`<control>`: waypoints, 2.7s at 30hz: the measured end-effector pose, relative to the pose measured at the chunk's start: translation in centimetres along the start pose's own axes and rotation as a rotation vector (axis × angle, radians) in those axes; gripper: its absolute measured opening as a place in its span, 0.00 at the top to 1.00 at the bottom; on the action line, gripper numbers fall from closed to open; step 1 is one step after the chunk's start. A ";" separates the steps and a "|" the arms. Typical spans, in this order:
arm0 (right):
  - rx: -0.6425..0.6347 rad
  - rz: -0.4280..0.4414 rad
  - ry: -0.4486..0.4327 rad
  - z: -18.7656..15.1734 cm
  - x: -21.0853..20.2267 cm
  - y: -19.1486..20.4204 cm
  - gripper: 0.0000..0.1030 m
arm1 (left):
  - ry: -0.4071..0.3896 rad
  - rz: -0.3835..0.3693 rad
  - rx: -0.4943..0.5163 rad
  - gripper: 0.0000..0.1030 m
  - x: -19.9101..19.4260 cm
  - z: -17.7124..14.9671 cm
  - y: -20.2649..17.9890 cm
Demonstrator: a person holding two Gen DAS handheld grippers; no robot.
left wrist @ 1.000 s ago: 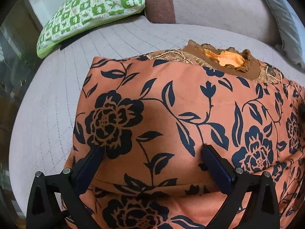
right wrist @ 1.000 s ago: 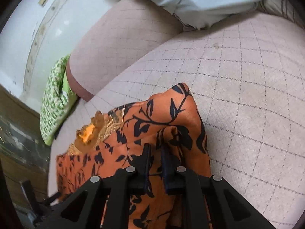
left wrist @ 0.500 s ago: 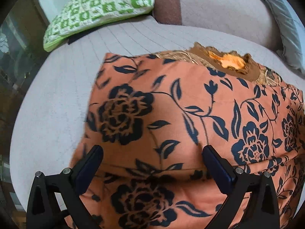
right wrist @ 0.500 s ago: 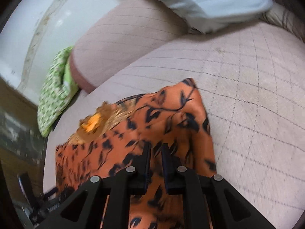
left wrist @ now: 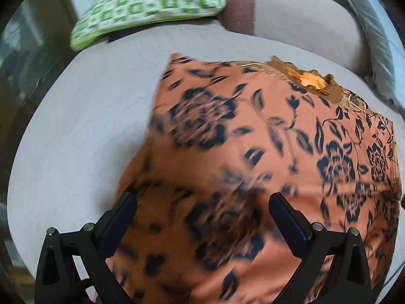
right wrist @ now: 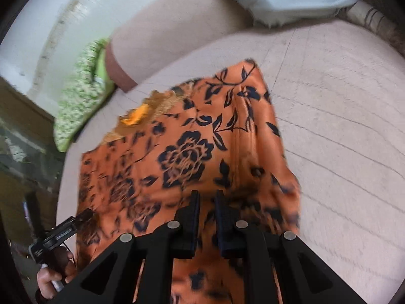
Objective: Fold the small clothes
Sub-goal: 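Grasp the blouse hem with both tools and lift it toward the collar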
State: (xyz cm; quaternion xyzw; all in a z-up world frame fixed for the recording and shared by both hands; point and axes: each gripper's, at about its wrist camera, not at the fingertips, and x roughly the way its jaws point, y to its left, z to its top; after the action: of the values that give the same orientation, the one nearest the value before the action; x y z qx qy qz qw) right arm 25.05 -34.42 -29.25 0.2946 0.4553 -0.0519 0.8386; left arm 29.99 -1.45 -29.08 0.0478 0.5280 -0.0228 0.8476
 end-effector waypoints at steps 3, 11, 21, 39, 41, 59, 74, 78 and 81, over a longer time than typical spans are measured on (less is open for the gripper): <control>-0.008 0.090 -0.076 -2.4 -4.2 -0.9 0.86 | -0.021 -0.022 -0.073 0.00 -2.2 -2.5 2.2; 0.063 0.184 -0.133 -8.0 -12.1 -5.0 0.22 | -0.128 0.046 -0.086 0.00 -9.6 -10.8 8.1; 0.015 0.191 -0.050 -13.9 -14.6 -6.9 0.22 | -0.099 0.181 -0.047 0.00 -11.8 -19.4 15.4; 0.196 0.289 0.140 -16.8 -12.3 -10.2 0.24 | -0.019 -0.209 -0.076 0.38 -9.0 -19.7 16.2; 0.209 0.278 0.145 -17.0 -12.1 -10.6 0.24 | -0.024 -0.217 -0.048 0.38 -9.0 -19.8 15.4; -0.080 0.102 0.332 -21.5 -8.3 -5.6 0.90 | 0.068 -0.409 -0.135 0.88 -7.1 -19.8 15.8; 0.085 0.184 -0.045 -13.8 -20.5 -10.4 0.93 | 0.054 -0.517 -0.106 0.89 -9.5 -19.6 15.1; 0.094 0.181 0.004 -14.7 -18.7 -10.4 0.93 | 0.135 -0.426 -0.113 0.79 -6.7 -20.2 14.4; 0.086 0.163 0.047 -15.1 -16.9 -9.8 0.93 | 0.134 -0.455 -0.111 0.53 -6.7 -20.3 14.2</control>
State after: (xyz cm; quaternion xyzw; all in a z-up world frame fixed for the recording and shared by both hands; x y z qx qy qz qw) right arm 0.68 -37.30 -26.43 0.3676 0.4468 0.0038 0.8156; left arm 10.14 14.71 -31.17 -0.1176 0.5809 -0.1807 0.7849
